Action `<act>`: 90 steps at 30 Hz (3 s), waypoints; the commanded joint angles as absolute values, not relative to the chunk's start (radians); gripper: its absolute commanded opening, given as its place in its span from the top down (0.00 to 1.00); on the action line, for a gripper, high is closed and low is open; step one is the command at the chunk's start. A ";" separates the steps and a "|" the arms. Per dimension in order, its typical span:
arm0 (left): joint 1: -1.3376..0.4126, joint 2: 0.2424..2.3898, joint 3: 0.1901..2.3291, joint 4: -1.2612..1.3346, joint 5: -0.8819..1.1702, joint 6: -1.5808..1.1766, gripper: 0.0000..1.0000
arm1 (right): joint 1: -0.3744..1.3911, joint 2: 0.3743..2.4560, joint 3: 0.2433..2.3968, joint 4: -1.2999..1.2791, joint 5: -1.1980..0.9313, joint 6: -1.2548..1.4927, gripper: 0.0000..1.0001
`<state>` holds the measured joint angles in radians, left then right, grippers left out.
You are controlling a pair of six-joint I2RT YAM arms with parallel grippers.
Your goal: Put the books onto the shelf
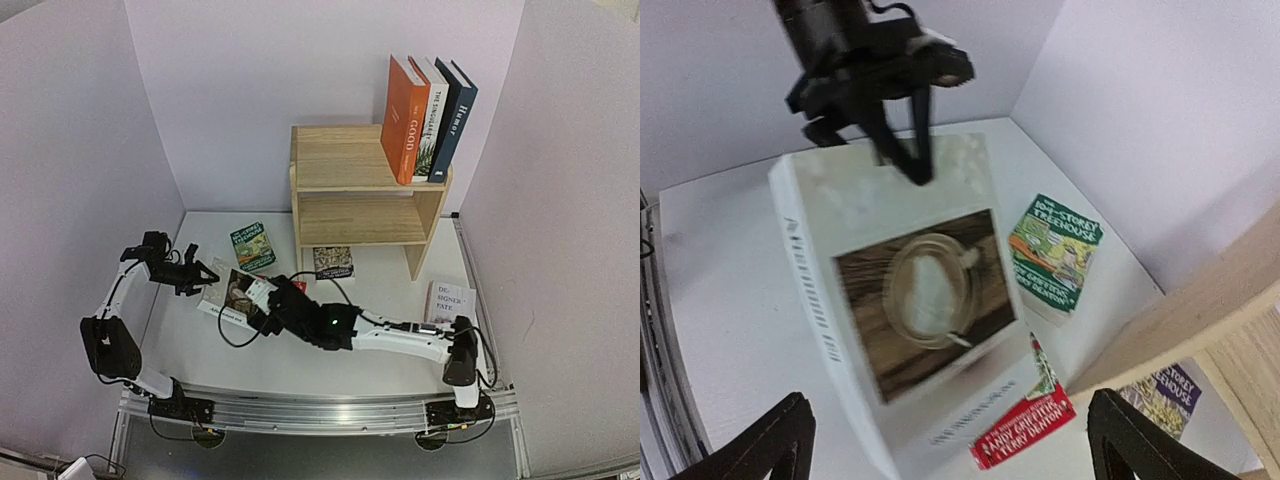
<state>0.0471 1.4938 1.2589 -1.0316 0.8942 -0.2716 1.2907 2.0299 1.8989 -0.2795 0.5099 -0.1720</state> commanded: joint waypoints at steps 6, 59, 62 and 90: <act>0.100 1.398 1.144 -0.870 0.929 -0.701 0.82 | 1.355 2.364 2.167 -0.015 0.764 -0.561 0.07; 0.115 1.459 1.922 -1.083 0.449 -0.065 0.00 | 1.185 1.826 2.145 -0.177 0.328 -0.145 0.83; 0.115 1.445 1.871 -1.064 0.481 -0.087 0.00 | 1.151 1.807 2.273 -0.176 0.371 -0.156 0.89; 0.115 1.390 1.760 -1.033 0.529 -0.125 0.00 | 0.681 1.978 2.358 0.101 0.701 -0.319 0.92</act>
<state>0.1123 1.4243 1.7639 -1.0553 0.5205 -0.1284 0.6956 1.9697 2.3573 -0.0099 0.6792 -0.3449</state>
